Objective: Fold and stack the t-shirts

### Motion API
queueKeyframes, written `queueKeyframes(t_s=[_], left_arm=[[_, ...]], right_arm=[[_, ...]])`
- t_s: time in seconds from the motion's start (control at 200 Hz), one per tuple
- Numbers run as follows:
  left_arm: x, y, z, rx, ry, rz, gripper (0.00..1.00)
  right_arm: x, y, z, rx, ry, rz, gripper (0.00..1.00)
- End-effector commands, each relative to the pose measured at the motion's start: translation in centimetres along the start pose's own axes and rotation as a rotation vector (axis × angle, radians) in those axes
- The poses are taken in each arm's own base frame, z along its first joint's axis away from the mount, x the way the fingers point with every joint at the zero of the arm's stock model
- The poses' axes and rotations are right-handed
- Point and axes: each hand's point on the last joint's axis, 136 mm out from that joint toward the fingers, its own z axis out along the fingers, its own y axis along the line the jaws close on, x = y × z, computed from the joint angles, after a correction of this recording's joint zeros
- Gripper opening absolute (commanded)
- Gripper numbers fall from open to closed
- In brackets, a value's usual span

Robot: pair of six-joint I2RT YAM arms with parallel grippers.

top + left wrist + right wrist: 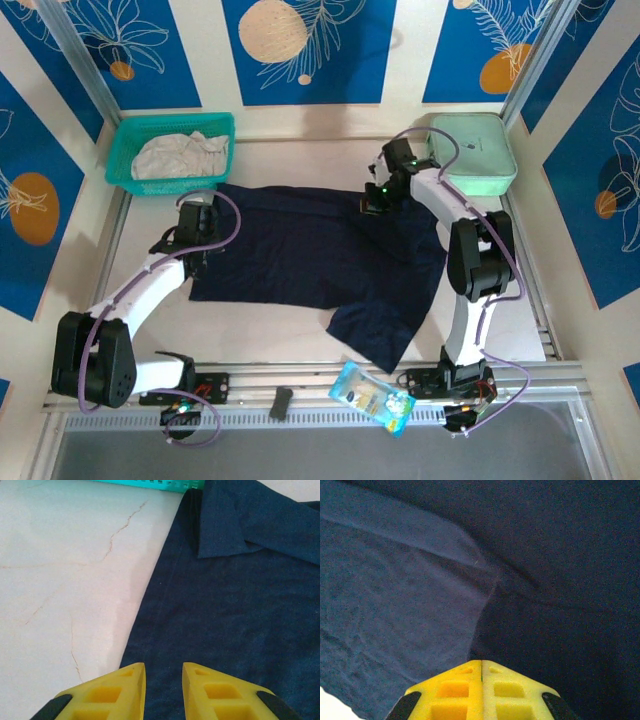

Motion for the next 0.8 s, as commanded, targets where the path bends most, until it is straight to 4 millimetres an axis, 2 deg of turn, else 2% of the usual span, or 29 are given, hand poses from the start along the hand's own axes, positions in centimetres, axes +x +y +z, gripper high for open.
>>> queueKeyframes(t_s=[0.0,0.155,0.31,0.425,0.64,0.72,0.795], left_arm=[[0.6,-0.5,0.3,0.025,0.014,-0.004,0.26],[0.8,-0.7,0.4,0.032,0.019,0.001,0.26],[1.0,-0.8,0.6,0.038,0.024,0.001,0.26],[1.2,-0.8,0.7,0.038,0.028,0.001,0.26],[1.2,-0.9,0.7,0.039,0.036,0.0,0.26],[1.3,-0.6,0.5,0.024,0.047,-0.009,0.26],[1.5,0.5,0.1,-0.034,0.065,-0.026,0.27]], right_arm=[[2.3,0.1,1.4,0.057,0.062,0.041,0.0],[4.0,1.0,2.8,0.106,0.109,0.031,0.0],[4.9,1.3,3.0,0.159,0.13,0.021,0.18],[5.3,1.7,2.8,0.162,0.134,0.023,0.2],[5.1,1.8,0.9,0.173,0.096,0.022,0.22],[5.0,0.8,-0.1,0.198,0.079,0.03,0.22],[5.3,-0.7,-1.4,0.224,0.065,0.051,0.22]])
